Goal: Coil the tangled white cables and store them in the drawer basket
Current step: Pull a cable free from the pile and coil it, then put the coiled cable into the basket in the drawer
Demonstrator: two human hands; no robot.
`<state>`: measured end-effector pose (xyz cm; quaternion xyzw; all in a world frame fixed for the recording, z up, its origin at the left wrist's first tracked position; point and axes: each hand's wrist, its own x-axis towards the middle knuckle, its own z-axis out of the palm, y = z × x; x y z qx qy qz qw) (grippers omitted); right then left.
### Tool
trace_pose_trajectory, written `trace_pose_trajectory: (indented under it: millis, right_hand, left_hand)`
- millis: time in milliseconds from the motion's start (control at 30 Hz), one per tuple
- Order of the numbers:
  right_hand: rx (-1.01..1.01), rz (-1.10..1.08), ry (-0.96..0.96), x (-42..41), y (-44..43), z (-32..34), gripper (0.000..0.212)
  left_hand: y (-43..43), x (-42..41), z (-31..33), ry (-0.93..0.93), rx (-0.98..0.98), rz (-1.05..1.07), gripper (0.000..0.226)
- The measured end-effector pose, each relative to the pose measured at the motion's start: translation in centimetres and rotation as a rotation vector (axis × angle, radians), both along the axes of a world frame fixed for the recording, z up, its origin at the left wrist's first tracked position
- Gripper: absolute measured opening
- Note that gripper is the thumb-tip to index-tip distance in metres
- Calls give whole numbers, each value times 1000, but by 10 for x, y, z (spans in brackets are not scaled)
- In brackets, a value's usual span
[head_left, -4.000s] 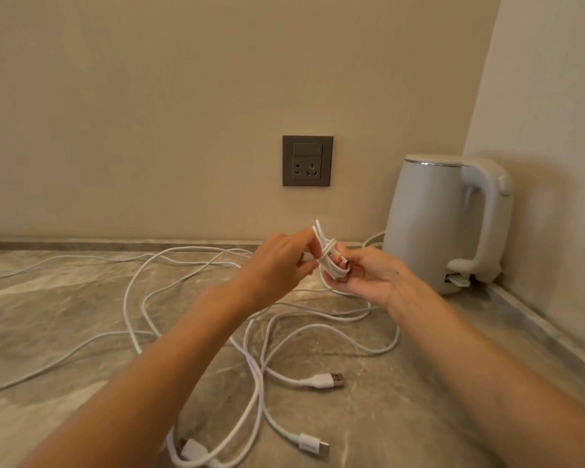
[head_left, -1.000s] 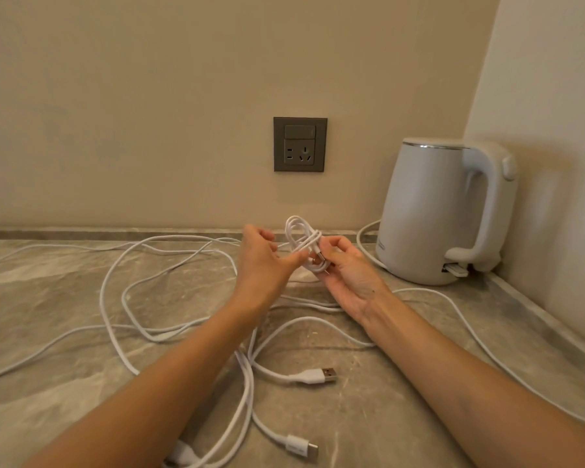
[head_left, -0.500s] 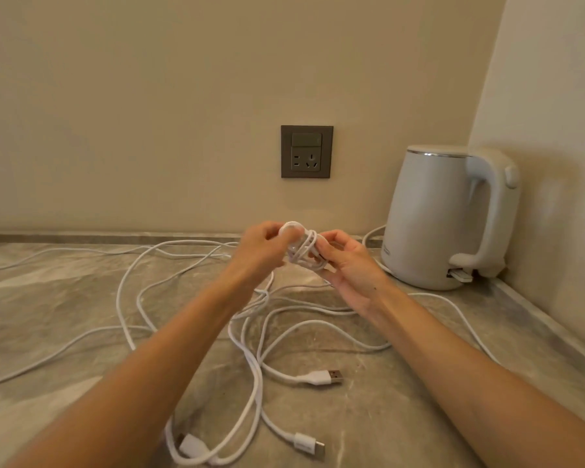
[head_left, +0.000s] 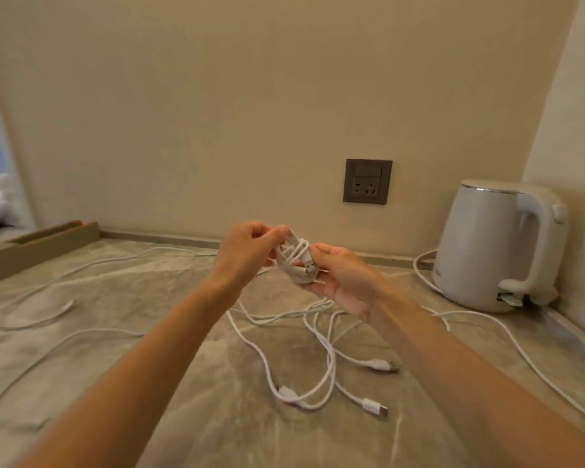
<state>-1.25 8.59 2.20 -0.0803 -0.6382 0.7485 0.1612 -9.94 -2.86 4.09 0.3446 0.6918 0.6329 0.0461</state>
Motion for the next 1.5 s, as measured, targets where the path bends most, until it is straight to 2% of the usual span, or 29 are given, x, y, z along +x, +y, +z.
trace_pose_trajectory:
  millis: [267, 433, 667, 867, 1000, 1133, 1233, 1367, 1433, 1500]
  right_hand:
    - [-20, 299, -92, -26, -135, 17, 19]
    - [60, 493, -150, -50, -233, -2, 19]
    - [68, 772, -338, -75, -375, -60, 24]
    - [139, 890, -551, -81, -471, -133, 15]
    - [223, 928, -675, -85, -516, -188, 11]
    - [326, 965, -807, -88, -552, -244, 13]
    - [365, 975, -855, -92, -566, -281, 7]
    - [371, 968, -971, -95, -576, -326, 12]
    - [365, 973, -1057, -93, -582, -348, 18]
    - [368, 968, -1123, -88, -586, -365, 29]
  left_hand:
    - [-151, -7, 9, 15, -75, 293, 25]
    - [-261, -1, -5, -18, -159, 449, 27]
    - [-412, 8, -77, -189, -216, 697, 41]
    - [-501, 21, -162, -413, -278, 851, 34]
    - [-547, 28, -220, -565, -298, 882, 28]
    - [-584, 39, -268, -671, -340, 850, 5]
    - [-599, 42, -298, -746, -451, 844, 10]
    - [-608, 42, -340, -879, -701, 837, 20]
    - [-609, 46, -359, -937, -741, 795, 18]
    - [-608, 51, -371, -968, -803, 777, 5]
